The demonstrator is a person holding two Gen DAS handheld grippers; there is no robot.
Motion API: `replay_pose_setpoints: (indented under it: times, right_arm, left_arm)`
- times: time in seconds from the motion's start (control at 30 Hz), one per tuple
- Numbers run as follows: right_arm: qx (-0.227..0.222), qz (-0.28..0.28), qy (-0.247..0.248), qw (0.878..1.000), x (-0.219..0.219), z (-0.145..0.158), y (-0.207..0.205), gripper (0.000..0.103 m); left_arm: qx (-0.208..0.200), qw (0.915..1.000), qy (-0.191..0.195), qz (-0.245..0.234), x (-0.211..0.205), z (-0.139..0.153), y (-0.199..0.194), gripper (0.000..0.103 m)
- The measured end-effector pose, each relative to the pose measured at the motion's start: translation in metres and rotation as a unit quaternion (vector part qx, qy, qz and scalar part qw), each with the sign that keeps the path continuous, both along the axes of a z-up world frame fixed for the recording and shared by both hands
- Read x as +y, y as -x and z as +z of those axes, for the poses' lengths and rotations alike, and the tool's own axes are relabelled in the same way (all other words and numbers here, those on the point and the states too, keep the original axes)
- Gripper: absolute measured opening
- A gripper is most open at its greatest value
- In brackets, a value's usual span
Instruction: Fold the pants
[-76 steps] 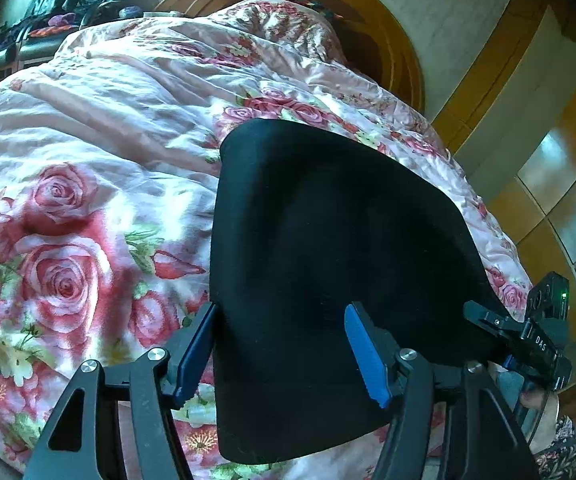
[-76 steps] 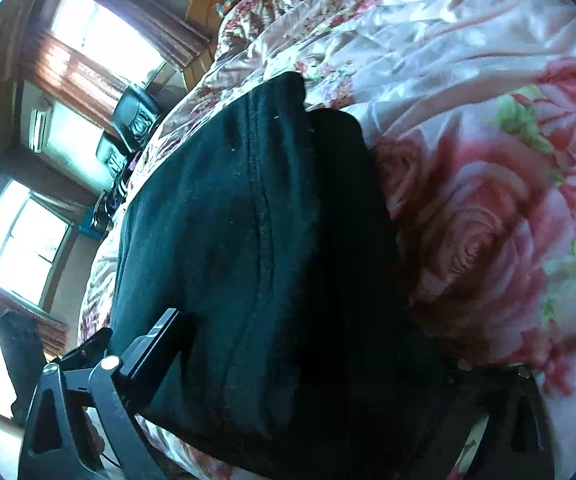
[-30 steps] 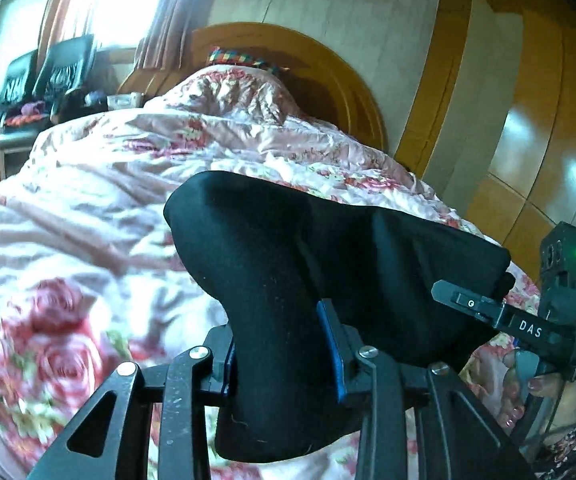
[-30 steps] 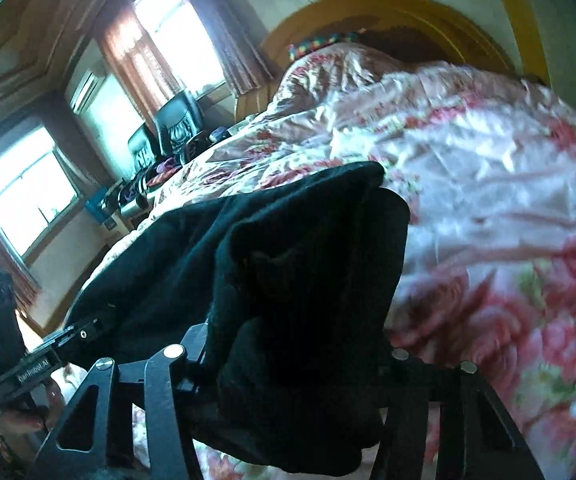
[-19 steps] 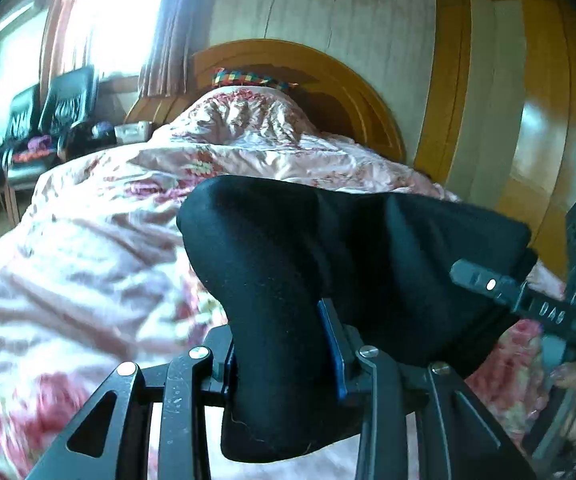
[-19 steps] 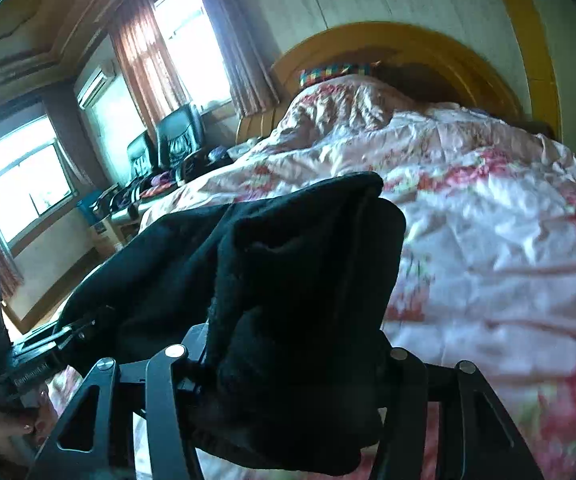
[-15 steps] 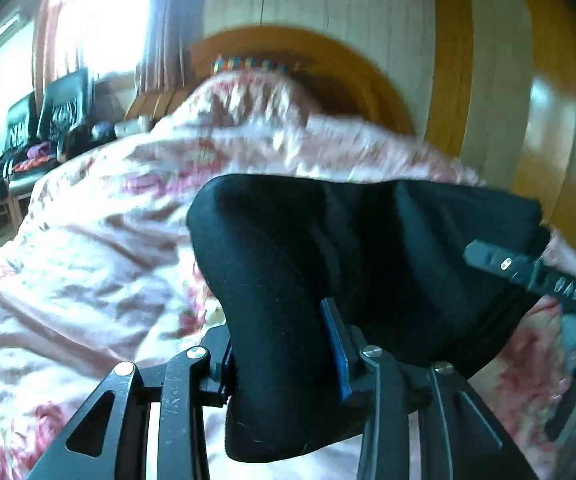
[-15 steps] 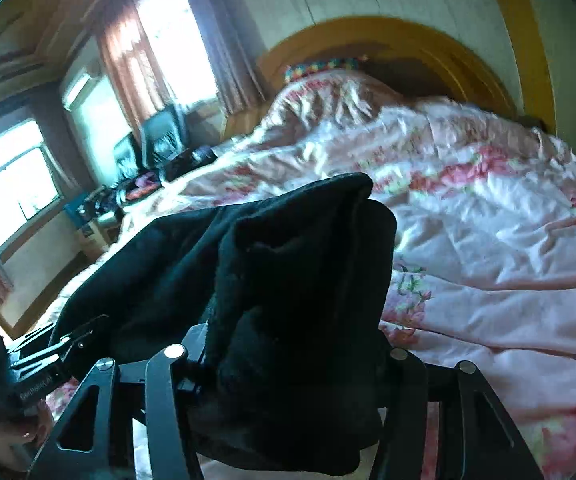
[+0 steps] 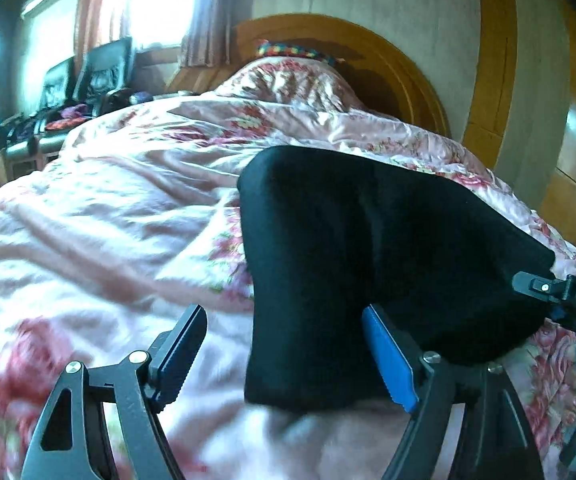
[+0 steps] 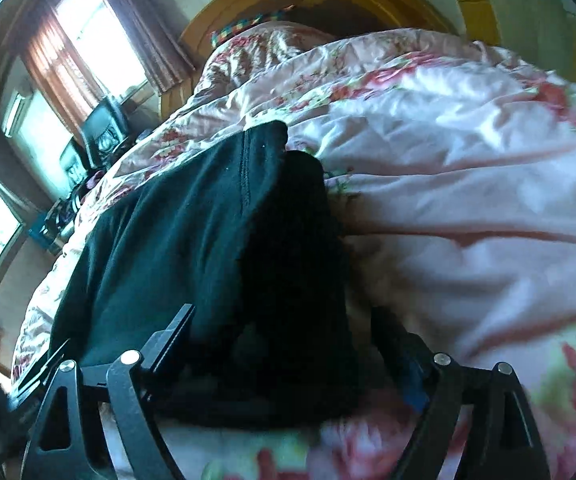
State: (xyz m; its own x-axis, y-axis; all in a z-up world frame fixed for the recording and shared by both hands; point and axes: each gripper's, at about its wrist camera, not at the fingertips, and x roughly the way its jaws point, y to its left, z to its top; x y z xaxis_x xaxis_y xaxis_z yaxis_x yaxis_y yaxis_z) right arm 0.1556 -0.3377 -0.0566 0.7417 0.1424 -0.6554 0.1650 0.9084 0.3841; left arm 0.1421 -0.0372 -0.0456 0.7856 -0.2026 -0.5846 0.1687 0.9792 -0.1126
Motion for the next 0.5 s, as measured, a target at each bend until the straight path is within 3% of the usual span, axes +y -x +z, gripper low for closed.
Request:
replay_pose_setpoints:
  times: [0.13, 0.17, 0.2, 0.33, 0.5]
  right_arm:
    - [-0.022, -0.016, 0.051, 0.998, 0.020, 0.017, 0.039, 0.089]
    - [-0.023, -0.024, 0.065, 0.997, 0.025, 0.018, 0.048, 0.099]
    - [-0.026, -0.029, 0.077, 0.996, 0.032, 0.020, 0.057, 0.103]
    - [-0.010, 0.003, 0.102, 0.995, 0.054, 0.019, 0.073, 0.103]
    - [-0.005, 0.005, 0.101, 0.995, 0.067, 0.022, 0.088, 0.103]
  left_arm:
    - [-0.014, 0.9992, -0.011, 0.036, 0.000, 0.005, 0.033, 0.082]
    - [-0.004, 0.9991, -0.011, 0.040, 0.001, 0.004, 0.037, 0.082]
    - [0.017, 0.9989, -0.012, 0.041, 0.001, 0.001, 0.042, 0.082]
    - [0.081, 0.9952, -0.029, 0.047, 0.003, -0.009, 0.054, 0.081]
    - [0.070, 0.9969, 0.005, 0.037, 0.011, 0.003, 0.076, 0.080]
